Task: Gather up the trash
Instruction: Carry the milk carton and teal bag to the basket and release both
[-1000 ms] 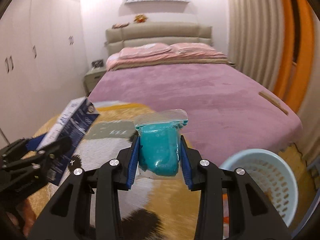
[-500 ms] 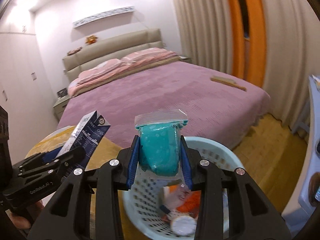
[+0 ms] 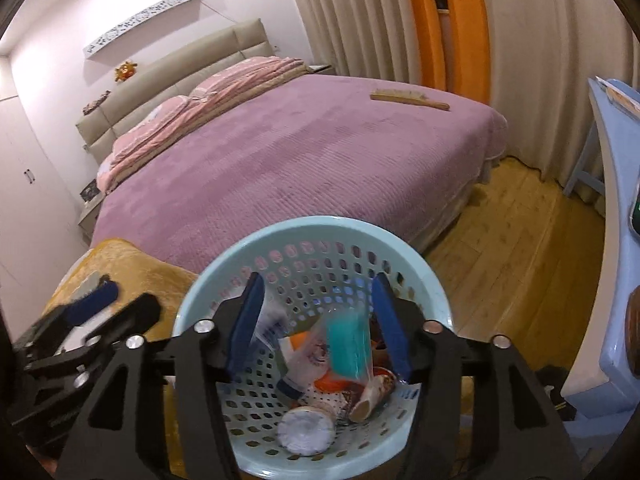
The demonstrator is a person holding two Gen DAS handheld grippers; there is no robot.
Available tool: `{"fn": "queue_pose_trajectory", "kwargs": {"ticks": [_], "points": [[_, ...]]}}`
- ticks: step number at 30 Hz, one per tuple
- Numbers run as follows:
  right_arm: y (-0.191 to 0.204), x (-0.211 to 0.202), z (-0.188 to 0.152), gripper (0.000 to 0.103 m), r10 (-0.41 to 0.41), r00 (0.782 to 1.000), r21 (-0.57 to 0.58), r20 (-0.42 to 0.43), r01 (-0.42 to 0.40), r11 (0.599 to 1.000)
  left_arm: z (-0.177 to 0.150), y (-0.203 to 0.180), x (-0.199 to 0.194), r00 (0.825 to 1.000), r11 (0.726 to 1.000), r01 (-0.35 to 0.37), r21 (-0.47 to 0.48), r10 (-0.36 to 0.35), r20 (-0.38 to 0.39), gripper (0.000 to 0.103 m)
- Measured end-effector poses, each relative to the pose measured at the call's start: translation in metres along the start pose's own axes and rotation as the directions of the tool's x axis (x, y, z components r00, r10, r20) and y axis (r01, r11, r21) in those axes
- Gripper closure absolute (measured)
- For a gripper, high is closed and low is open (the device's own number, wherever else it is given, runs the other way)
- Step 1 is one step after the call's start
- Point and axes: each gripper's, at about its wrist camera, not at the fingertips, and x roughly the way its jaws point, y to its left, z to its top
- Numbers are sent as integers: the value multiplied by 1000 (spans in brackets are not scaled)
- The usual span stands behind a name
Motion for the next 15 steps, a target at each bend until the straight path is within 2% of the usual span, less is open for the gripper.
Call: {"fn": "queue_pose_trajectory", "kwargs": {"ticks": [5,9,15], "points": [[3,-18,-5,48,16,1000,-9,22,-15,1000,-7,6,-22,999,1000,-14,-15,14,36,18],[14,-38,-12,39,48,998,-25,50,-47,999,-18,12,-50,995,998,-49,-26,51,87,15],[38,-58,-28,34,81,994,-72,77,-76,995,-39,24,-94,977,992,-122,-38,126,170,11]]}}
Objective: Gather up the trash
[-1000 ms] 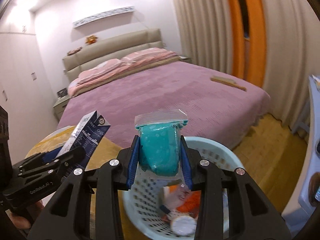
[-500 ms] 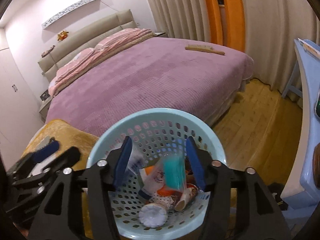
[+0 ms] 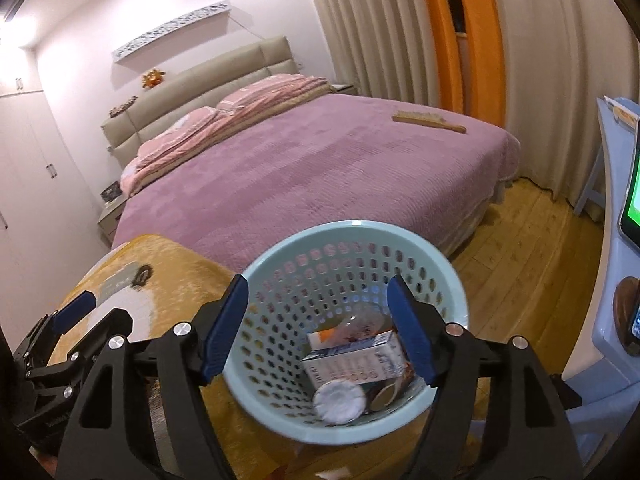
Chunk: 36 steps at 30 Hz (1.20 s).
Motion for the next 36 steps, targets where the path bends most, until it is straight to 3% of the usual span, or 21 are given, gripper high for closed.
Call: {"fn": "queue_pose_trajectory", "kwargs": {"ticks": [6,11,19,24,36], "points": [[34,-13,-19,32,6,998,-67,60,-2,998,-18,13,-27,991,994,-109,16,108,78,10],[52,-28,-33,28,-31,983,-122,179,53,991,-32,17,-31,974,983,-184,17,180,140,9],[65,-42,-43,24,-81,949,-167,304,136,977,-44,33,-31,965,980,-196,-40,200,171,9],[64,-35,-44,24,-96,954,-157,284,145,977,-48,37,-32,958,972,-232,-37,235,162,9],[67,-32,-48,24,-105,951,-179,292,162,970,-51,31,-30,959,971,-239,-7,237,152,9]]}}
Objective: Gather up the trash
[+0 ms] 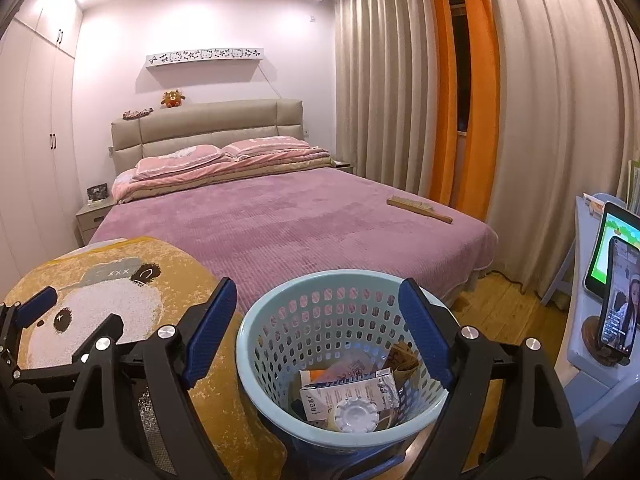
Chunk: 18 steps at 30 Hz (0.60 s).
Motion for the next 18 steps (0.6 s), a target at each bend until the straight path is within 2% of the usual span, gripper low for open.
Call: {"fn": "queue_pose_trajectory", "kwargs": {"ticks": [18], "points": [[1,6,-3,24,25,999,14,-35,-25,1000,0,5,2,1000,1000,14,-27,-14,-11,8]]}}
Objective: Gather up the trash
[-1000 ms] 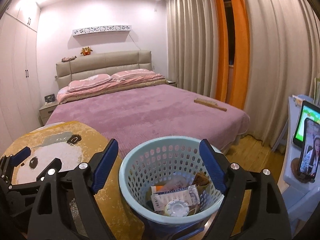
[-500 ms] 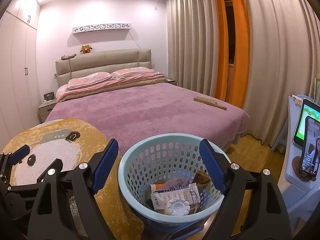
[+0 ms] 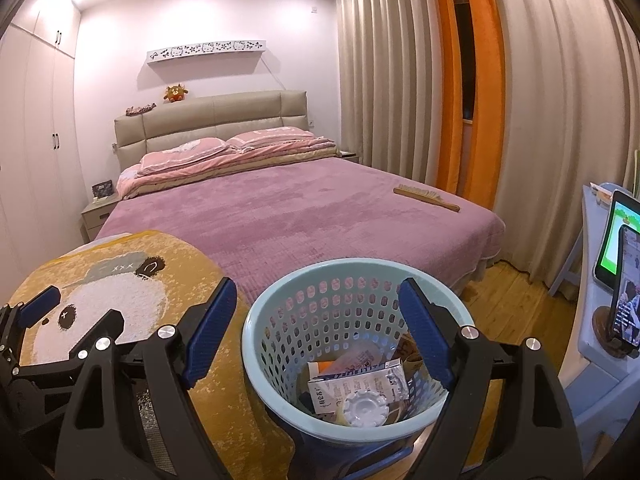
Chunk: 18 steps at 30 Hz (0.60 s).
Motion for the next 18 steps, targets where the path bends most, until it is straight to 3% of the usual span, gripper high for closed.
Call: {"fn": "queue_pose_trajectory", "kwargs": {"ticks": [18], "points": [[0,6,-1,24,14,1000,3,-16,-14,1000,2,1,0,1000,1000,-7,-14,7,2,8]]}}
